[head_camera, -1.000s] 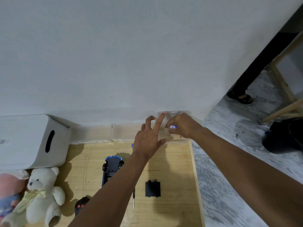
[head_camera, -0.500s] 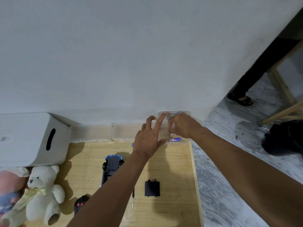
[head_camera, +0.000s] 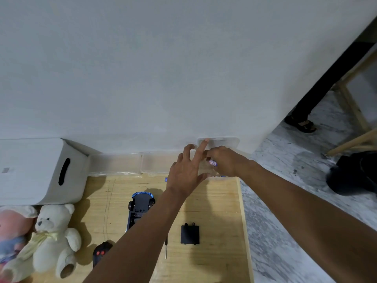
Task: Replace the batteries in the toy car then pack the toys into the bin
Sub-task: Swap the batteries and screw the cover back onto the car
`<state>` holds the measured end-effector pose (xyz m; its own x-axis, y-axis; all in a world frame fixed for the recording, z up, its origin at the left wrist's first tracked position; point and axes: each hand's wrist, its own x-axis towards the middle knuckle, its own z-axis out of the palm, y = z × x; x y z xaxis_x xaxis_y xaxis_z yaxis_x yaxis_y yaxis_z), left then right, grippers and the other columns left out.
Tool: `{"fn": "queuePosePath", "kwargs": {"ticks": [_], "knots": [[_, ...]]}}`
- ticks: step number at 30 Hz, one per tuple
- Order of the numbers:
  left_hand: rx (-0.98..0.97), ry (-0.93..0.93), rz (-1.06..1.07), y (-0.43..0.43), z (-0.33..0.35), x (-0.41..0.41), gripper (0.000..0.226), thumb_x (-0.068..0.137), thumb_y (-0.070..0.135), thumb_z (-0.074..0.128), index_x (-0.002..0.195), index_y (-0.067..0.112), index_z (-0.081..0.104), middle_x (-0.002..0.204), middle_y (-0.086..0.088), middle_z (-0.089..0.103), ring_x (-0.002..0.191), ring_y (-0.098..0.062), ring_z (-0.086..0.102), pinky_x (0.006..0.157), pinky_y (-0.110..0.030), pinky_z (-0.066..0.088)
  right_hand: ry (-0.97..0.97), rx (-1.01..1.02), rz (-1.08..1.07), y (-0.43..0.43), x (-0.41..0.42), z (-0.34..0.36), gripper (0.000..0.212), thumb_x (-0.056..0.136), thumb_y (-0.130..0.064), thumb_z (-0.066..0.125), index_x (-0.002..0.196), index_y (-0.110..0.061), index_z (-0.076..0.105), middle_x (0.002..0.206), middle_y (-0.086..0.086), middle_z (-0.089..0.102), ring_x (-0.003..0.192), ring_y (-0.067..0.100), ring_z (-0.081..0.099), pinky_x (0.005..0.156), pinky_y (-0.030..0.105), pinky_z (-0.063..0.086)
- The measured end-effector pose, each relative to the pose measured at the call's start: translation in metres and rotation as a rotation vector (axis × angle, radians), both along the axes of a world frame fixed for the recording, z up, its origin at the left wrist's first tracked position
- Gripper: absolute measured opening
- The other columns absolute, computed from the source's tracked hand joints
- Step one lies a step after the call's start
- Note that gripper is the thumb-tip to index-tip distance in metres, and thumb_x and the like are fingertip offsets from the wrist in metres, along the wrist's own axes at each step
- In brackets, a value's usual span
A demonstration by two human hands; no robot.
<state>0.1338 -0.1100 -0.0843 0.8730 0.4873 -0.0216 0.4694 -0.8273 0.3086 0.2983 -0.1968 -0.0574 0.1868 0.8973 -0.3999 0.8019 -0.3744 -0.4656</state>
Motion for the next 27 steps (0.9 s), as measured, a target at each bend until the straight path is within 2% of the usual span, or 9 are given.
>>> {"fn": "queuePosePath", "kwargs": {"ticks": [2,6,12,15,18,21,23,25,27], "knots": [[-0.007,0.0,0.001,0.0,0.001,0.0,0.112,0.084,0.068,0.067,0.156,0.046,-0.016,0.148,-0.006,0.032,0.105,-0.025,0.059,0.071,-0.041,0.061,-0.028,0.034,-0.014,-0.002,-0.002,-0.007,0.036,0.088,-0.006,0.069,0.122,-0.019,0.066,0.11,0.001,0.068,0.098,0.021,0.065,0.081,0.037,0.058],[-0.003,-0.002,-0.001,0.0,0.0,0.0,0.111,0.085,0.069,0.065,0.155,0.046,-0.019,0.149,-0.006,0.032,0.105,-0.025,0.059,0.072,-0.042,0.061,-0.053,0.136,-0.072,-0.004,-0.004,-0.014,0.025,0.088,-0.005,0.063,0.108,-0.019,0.07,0.096,-0.003,0.07,0.086,0.019,0.067,0.076,0.038,0.058],[0.019,0.005,-0.005,0.0,-0.001,0.001,0.115,0.085,0.065,0.069,0.156,0.045,-0.018,0.149,-0.007,0.032,0.103,-0.026,0.06,0.07,-0.039,0.061,-0.098,0.319,-0.107,-0.013,-0.005,-0.019,0.024,0.092,-0.005,0.063,0.108,-0.018,0.074,0.101,0.001,0.074,0.087,0.022,0.069,0.075,0.038,0.058],[0.021,0.016,0.001,-0.001,-0.001,0.0,0.113,0.086,0.062,0.07,0.156,0.044,-0.018,0.149,-0.006,0.032,0.102,-0.025,0.06,0.069,-0.037,0.06,-0.105,0.448,-0.173,-0.03,-0.007,-0.021,0.021,0.093,-0.004,0.06,0.102,-0.017,0.075,0.094,0.0,0.073,0.085,0.02,0.065,0.075,0.037,0.056],[0.025,0.014,0.01,-0.001,0.001,0.0,0.11,0.087,0.062,0.067,0.157,0.044,-0.015,0.147,-0.004,0.033,0.099,-0.023,0.06,0.064,-0.034,0.058,-0.229,0.591,-0.272,-0.048,-0.013,-0.023,0.019,0.088,-0.004,0.065,0.097,-0.018,0.074,0.092,-0.005,0.072,0.087,0.019,0.063,0.075,0.033,0.054],[0.005,0.005,-0.001,-0.003,0.005,0.0,0.102,0.086,0.069,0.056,0.16,0.041,-0.01,0.147,-0.003,0.033,0.1,-0.022,0.058,0.062,-0.031,0.054,-0.455,0.713,-0.312,-0.06,-0.019,-0.021,0.025,0.086,-0.01,0.066,0.109,-0.019,0.071,0.105,-0.003,0.067,0.094,0.022,0.059,0.078,0.035,0.05],[0.002,0.019,-0.002,-0.003,0.007,0.0,0.105,0.087,0.064,0.062,0.16,0.041,-0.01,0.148,-0.002,0.031,0.102,-0.022,0.058,0.063,-0.031,0.053,-0.565,0.693,-0.334,-0.063,-0.022,-0.014,0.04,0.086,-0.018,0.065,0.126,-0.02,0.064,0.12,0.003,0.06,0.105,0.025,0.056,0.083,0.037,0.048],[0.006,0.012,0.006,-0.003,0.007,0.0,0.109,0.087,0.062,0.067,0.159,0.043,-0.012,0.147,-0.002,0.031,0.102,-0.023,0.058,0.063,-0.032,0.055,-0.6,0.632,-0.352,-0.063,-0.022,-0.008,0.055,0.087,-0.025,0.062,0.142,-0.022,0.053,0.134,0.005,0.053,0.119,0.027,0.051,0.091,0.038,0.045],[0.014,0.002,0.005,-0.004,0.007,0.0,0.111,0.086,0.062,0.068,0.157,0.045,-0.015,0.147,-0.002,0.032,0.101,-0.023,0.059,0.062,-0.032,0.055,-0.6,0.581,-0.342,-0.061,-0.021,-0.005,0.063,0.088,-0.028,0.061,0.149,-0.025,0.045,0.139,0.003,0.051,0.122,0.027,0.049,0.093,0.038,0.043]]}}
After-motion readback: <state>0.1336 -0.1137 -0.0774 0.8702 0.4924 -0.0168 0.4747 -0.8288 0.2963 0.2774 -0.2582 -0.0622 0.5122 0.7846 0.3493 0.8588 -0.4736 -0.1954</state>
